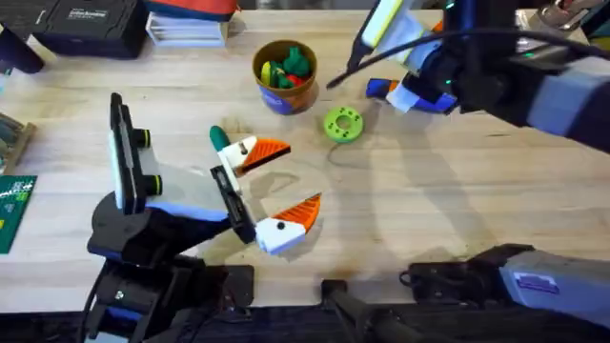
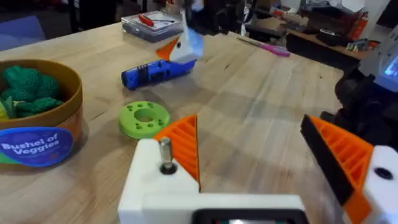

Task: Pick up the gripper from the table and insert it into the empty holder that is missing its gripper. Then pick up a screw, insert it into the mounting hole, and use the screwdriver to tighten it. Finally, clean up the table by picking up the vegetable and placing it into the bucket.

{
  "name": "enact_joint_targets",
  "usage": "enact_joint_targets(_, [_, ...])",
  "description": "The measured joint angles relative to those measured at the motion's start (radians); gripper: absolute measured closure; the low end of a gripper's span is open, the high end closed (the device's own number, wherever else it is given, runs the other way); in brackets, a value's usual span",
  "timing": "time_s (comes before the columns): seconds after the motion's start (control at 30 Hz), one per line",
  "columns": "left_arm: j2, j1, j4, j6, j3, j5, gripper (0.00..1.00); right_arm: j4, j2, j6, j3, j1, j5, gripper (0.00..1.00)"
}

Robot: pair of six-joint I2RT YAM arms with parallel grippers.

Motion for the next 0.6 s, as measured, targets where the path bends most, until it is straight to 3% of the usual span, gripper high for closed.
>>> enact_joint_targets(0.23, [0.0,0.0,0.105,-0.026,0.001,-0.006,0.015,-0.059,-0.092,0.128,0.0,0.0,0.0,0.008])
enact_joint_targets(0.27, [0.0,0.0,0.064,-0.065,0.024,-0.045,0.015,-0.082,-0.098,0.163,0.0,0.0,0.0,0.007])
enact_joint_targets(0.43, [0.012,0.0,-0.175,-0.098,0.187,-0.185,0.015,-0.089,-0.098,0.203,0.0,0.0,-0.011,0.007])
enact_joint_targets(0.6, [0.161,0.0,-0.447,-0.109,0.435,-0.361,0.015,-0.089,-0.098,0.219,0.0,0.007,-0.041,0.007])
